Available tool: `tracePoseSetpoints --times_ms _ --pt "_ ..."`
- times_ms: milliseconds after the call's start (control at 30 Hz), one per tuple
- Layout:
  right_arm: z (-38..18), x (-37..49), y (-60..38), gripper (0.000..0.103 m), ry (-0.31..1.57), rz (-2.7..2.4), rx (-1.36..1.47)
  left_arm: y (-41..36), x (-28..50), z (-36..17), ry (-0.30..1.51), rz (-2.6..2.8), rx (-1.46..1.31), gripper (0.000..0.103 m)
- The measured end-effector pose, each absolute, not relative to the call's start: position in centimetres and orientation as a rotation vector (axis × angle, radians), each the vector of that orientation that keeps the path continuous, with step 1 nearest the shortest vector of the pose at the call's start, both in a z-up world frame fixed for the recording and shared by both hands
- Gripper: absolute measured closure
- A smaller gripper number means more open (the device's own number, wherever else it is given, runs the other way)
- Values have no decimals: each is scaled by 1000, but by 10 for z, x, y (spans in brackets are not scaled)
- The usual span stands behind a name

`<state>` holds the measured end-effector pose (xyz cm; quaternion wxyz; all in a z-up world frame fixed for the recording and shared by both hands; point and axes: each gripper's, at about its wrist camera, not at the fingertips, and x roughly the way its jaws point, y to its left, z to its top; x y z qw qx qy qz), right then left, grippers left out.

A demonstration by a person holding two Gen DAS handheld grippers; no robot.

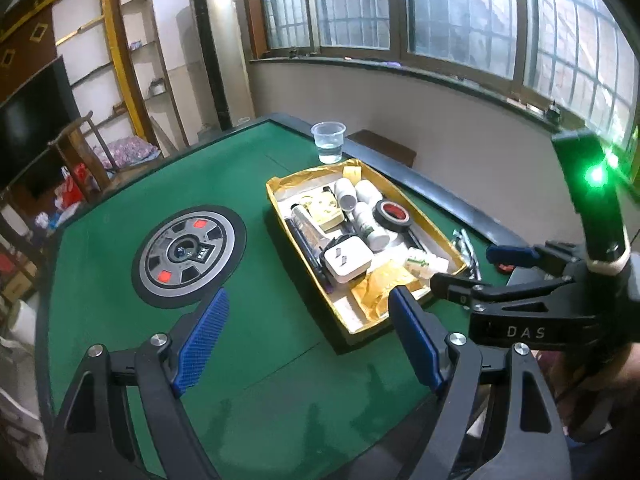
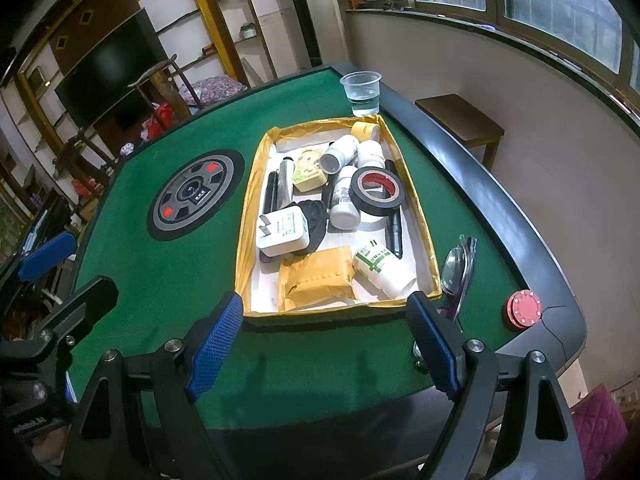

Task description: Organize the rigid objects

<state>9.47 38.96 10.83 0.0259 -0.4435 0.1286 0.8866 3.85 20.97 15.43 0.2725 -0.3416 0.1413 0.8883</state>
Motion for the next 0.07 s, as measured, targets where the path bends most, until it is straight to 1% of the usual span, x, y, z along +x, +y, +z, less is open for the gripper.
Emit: tracePoseSetpoints --times_ms 67 --pt "108 96 391 24 401 2739 -1367 208 39 156 369 2393 -914 21"
